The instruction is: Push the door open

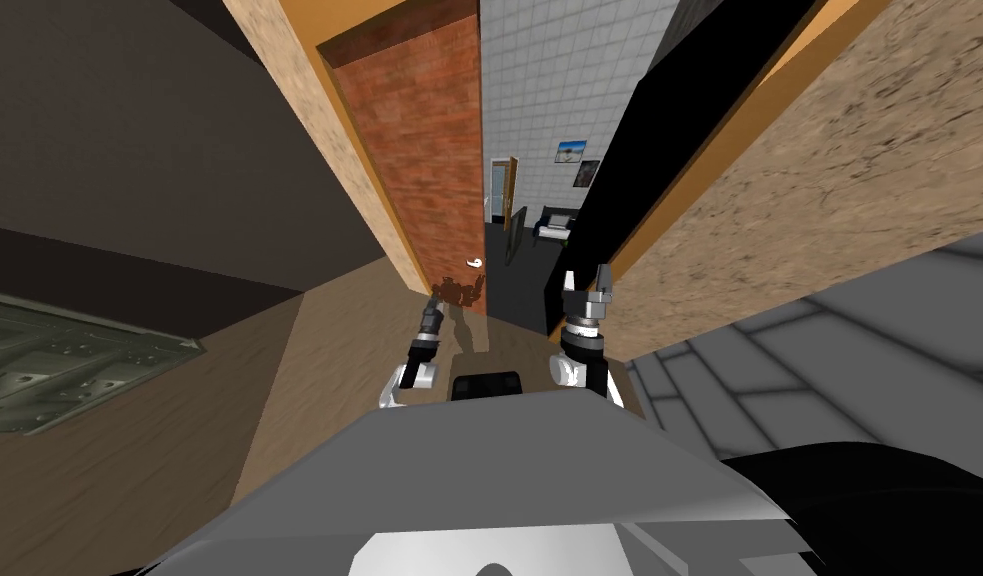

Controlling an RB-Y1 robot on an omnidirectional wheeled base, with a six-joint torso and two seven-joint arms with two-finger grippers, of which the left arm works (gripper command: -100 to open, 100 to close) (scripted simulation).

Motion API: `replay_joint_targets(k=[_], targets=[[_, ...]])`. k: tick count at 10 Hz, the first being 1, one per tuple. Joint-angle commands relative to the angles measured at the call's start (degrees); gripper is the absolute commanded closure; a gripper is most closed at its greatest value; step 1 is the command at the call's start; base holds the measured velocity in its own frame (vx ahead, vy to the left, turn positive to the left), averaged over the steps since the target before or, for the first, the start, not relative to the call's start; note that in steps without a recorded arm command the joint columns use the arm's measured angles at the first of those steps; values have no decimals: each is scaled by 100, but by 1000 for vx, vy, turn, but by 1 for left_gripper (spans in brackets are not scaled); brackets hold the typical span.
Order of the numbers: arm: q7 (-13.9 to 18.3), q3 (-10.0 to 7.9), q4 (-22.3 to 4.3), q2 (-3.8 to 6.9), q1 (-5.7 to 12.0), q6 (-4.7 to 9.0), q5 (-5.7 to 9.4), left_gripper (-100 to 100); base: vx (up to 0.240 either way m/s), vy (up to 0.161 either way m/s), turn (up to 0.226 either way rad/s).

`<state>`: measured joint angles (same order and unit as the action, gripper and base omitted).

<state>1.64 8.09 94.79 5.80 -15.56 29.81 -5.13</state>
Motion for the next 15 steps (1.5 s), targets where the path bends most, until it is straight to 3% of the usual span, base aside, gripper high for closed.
replay_joint_targets(k=[1,15], targets=[[29,38,-192,0,75,55,-10,-100,95,29,-10],[295,302,-2028,6,852,565,-57,-100,99,20,-9]])
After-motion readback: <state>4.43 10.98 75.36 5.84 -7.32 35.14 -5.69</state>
